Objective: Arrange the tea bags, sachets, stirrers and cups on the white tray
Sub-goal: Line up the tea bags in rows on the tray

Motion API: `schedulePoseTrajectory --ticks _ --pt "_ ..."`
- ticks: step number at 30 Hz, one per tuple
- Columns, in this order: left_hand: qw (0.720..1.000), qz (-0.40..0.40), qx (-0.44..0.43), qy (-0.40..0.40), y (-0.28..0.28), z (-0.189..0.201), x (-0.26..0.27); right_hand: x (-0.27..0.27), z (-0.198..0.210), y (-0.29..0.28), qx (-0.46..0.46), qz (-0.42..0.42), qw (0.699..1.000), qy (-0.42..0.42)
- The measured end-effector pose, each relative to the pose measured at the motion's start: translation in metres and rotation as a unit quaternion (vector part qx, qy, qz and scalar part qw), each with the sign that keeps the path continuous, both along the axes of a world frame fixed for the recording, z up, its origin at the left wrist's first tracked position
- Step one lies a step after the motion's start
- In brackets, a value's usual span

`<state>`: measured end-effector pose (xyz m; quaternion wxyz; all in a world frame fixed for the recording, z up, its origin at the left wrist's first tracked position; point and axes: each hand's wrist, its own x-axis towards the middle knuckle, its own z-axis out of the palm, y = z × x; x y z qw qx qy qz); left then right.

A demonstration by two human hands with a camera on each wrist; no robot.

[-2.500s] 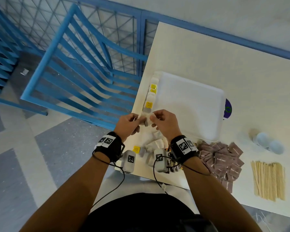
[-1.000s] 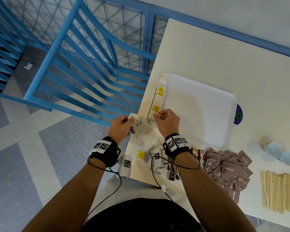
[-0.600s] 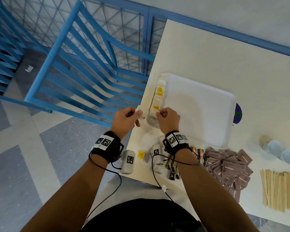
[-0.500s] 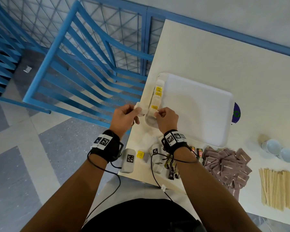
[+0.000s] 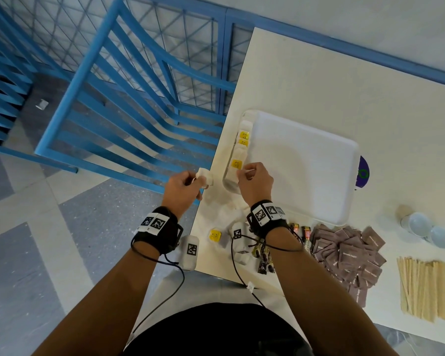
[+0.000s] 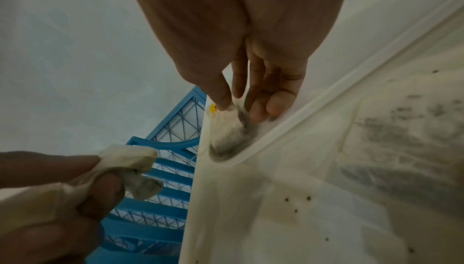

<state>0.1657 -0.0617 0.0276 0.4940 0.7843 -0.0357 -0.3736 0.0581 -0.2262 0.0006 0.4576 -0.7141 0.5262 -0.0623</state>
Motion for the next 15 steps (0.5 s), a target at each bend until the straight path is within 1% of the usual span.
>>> schedulePoseTrajectory --ticks 3,5,7,9,11,13,15 --pt "1.000 -0.002 -0.006 0.007 -0.002 0.000 0.000 -0.006 0.011 0.005 -0.072 -0.007 0.997 -0.025" --pt "1.000 -0.006 -0.012 0.022 -0.004 0.001 0.000 -0.007 0.017 0.010 -0.112 0.032 0.991 -0.067" --pt "0.999 -0.018 -0.023 0.030 -0.007 0.004 0.000 -0.002 0.021 0.013 -0.107 0.128 0.981 -0.094" --pt "0.999 -0.032 -0.028 0.031 -0.011 0.009 0.000 0.005 0.026 0.012 -0.067 0.237 0.965 -0.088" --pt "0.998 -0.041 -0.028 0.028 -0.014 0.010 0.000 0.012 0.031 0.010 -0.055 0.301 0.948 -0.085" --pt "0.999 -0.041 -0.025 0.024 -0.014 0.009 0.001 0.017 0.035 0.006 -0.054 0.301 0.947 -0.097" --pt "0.999 -0.030 -0.027 0.020 -0.014 0.008 0.002 0.019 0.039 -0.001 -0.037 0.258 0.960 -0.102"
